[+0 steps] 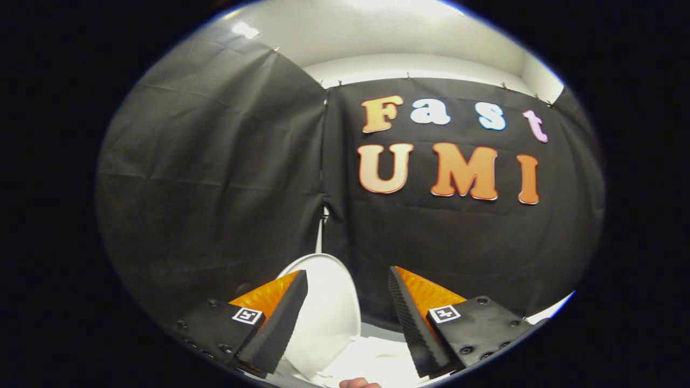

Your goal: Open the toilet lid.

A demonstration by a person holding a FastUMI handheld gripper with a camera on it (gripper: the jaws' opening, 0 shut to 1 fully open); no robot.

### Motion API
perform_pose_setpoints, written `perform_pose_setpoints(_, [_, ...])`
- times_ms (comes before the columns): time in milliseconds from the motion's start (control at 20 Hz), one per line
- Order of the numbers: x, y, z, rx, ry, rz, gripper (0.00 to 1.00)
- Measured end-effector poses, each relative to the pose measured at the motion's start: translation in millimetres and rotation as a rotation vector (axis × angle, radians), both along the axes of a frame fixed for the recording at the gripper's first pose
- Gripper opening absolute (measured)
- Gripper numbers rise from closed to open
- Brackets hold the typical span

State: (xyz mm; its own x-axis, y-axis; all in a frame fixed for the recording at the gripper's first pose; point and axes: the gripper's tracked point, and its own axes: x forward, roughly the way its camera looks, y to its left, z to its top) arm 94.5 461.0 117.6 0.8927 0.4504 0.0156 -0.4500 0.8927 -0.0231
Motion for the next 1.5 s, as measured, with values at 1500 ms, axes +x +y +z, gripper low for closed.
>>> perform_pose_setpoints(1500, [-31,-459,-150,0.037,0.094,-0.577,0.97])
